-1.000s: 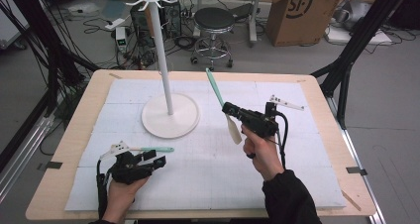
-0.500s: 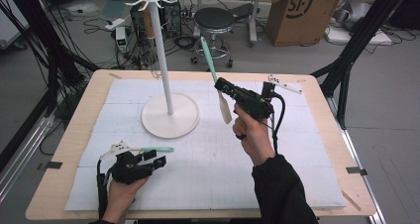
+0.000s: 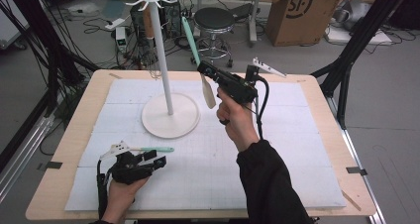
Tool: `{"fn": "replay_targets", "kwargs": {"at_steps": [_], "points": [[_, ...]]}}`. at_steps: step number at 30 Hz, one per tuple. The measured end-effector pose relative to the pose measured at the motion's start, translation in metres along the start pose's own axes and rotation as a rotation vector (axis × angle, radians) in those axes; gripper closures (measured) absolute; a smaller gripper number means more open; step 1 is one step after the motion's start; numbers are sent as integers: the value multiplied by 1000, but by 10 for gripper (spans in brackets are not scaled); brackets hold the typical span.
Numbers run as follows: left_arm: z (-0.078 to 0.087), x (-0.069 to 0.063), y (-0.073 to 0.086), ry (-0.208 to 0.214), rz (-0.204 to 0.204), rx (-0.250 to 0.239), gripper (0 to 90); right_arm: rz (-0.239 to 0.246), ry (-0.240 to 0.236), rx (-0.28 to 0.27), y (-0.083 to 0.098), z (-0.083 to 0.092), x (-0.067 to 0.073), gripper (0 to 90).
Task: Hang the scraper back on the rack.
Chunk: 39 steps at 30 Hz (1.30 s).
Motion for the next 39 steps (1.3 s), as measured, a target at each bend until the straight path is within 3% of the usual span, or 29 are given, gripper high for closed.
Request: {"fn": "replay_targets", "kwargs": {"at_steps": [5, 14, 17, 24, 39], "points": [[0, 0, 0, 2, -2, 0, 372, -8, -8, 6, -1, -13, 2, 816], [0, 0, 0, 5, 3, -4, 372, 21, -25, 7, -9, -33, 14, 816], [1, 0, 0, 4, 4, -5, 372, 42, 2, 19, -11, -38, 16, 816], [1, 0, 0, 6, 4, -5, 372, 51, 28, 25, -10, -40, 13, 816], [1, 0, 0, 8, 6, -4, 372, 49, 25, 22, -13, -41, 11, 815]]}}
Point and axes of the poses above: each handheld gripper's, and its own axes: z roughly backward along the jaws, y roughly out of its underside, x roughly to its left, the point moved 4 cm from there along -z, roughly forward along the jaws, and after that the axes turned 2 degrees about x, right-handed, at the moved point
